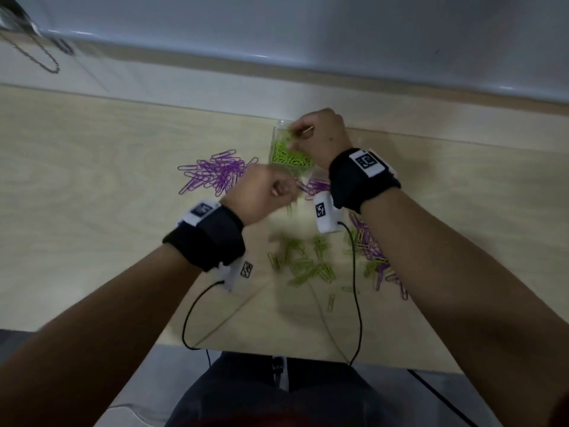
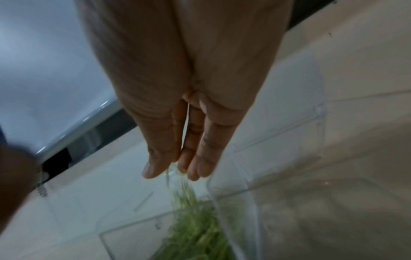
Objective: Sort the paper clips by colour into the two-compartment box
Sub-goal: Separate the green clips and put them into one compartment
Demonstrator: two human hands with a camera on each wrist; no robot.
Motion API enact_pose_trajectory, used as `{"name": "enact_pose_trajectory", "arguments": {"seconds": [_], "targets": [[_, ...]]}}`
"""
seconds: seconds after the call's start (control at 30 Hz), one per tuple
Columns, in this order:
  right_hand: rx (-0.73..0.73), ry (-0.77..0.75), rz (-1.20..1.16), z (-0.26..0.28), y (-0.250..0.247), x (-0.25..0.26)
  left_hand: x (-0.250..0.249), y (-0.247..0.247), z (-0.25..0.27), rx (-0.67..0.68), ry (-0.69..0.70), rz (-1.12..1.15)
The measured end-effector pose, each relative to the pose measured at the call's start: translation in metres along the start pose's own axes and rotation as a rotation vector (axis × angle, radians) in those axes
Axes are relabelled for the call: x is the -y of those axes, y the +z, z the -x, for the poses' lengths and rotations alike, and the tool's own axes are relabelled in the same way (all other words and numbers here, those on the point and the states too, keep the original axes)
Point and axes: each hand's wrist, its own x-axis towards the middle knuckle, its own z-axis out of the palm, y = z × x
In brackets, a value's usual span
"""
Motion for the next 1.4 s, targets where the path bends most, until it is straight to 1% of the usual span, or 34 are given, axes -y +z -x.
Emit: {"name": "enact_pose_trajectory", "arguments": {"seconds": [0.03,0.1,0.17,0.2,0.23,0.3,0.37,0.4,0.43,0.47,0.53,0.57,0.6,0.67,0.7,0.73,0.8,0.87,1.0,1.1,1.17,1.23,1.27,1.33,1.37,1.4], "targets": [[0.009,-0.002,0.028,0.001,0.000,-0.003,0.000,-0.007,-0.009,-0.058,0.002,-0.010],[-0.038,-0.057,0.053,0.012,-0.008,-0.013,0.002,-0.018,-0.030,-0.157,-0.029,-0.020],[-0.118,-0.105,0.026,0.034,-0.019,-0.025,0.005,-0.025,-0.053,-0.213,-0.060,-0.054],[-0.126,-0.103,0.025,0.049,-0.023,-0.033,0.006,-0.025,-0.063,-0.222,-0.067,-0.107],[-0.106,-0.098,0.039,0.065,-0.024,-0.042,0.008,-0.023,-0.073,-0.214,-0.067,-0.174],[-0.009,-0.125,0.088,0.096,-0.019,-0.060,0.008,-0.016,-0.085,-0.126,-0.103,-0.308],[0.166,-0.164,0.176,0.119,-0.006,-0.073,0.006,-0.008,-0.091,-0.011,-0.144,-0.424],[0.260,-0.150,0.245,0.128,0.001,-0.077,0.006,-0.005,-0.089,0.013,-0.144,-0.450],[0.334,-0.134,0.313,0.138,0.008,-0.079,0.006,-0.004,-0.084,0.005,-0.117,-0.464],[0.390,-0.133,0.367,0.147,0.013,-0.081,0.005,-0.004,-0.076,-0.045,-0.062,-0.460],[0.445,-0.180,0.442,0.162,0.019,-0.085,0.003,0.000,-0.048,-0.141,0.060,-0.406],[0.464,-0.197,0.473,0.166,0.020,-0.088,0.006,0.006,-0.030,-0.119,0.084,-0.374],[0.477,-0.201,0.499,0.170,0.020,-0.091,0.009,0.014,-0.010,-0.041,0.064,-0.343],[0.487,-0.196,0.528,0.174,0.019,-0.096,0.016,0.033,0.030,0.206,-0.066,-0.310],[0.483,-0.189,0.520,0.176,0.019,-0.097,0.019,0.042,0.048,0.302,-0.123,-0.333],[0.470,-0.177,0.499,0.178,0.019,-0.096,0.020,0.051,0.061,0.353,-0.160,-0.386],[0.440,-0.127,0.451,0.179,0.020,-0.094,0.015,0.067,0.077,0.357,-0.195,-0.456],[0.403,-0.114,0.421,0.180,0.024,-0.094,0.006,0.077,0.082,0.296,-0.189,-0.418],[0.337,-0.140,0.393,0.185,0.032,-0.096,0.008,0.096,0.082,0.126,-0.141,-0.268],[0.314,-0.161,0.418,0.186,0.036,-0.094,0.008,0.102,0.080,0.067,-0.096,-0.239],[0.330,-0.159,0.465,0.185,0.038,-0.091,0.004,0.101,0.078,0.100,-0.041,-0.280],[0.347,-0.153,0.505,0.183,0.037,-0.087,0.001,0.098,0.074,0.173,0.006,-0.353],[0.365,-0.140,0.526,0.182,0.037,-0.085,-0.002,0.095,0.071,0.214,0.020,-0.407],[0.405,-0.110,0.556,0.178,0.036,-0.081,-0.008,0.087,0.067,0.345,0.009,-0.493],[0.412,-0.100,0.552,0.175,0.035,-0.079,-0.010,0.086,0.064,0.371,0.015,-0.511],[0.416,-0.085,0.538,0.173,0.032,-0.077,-0.011,0.085,0.061,0.358,0.035,-0.541]]}}
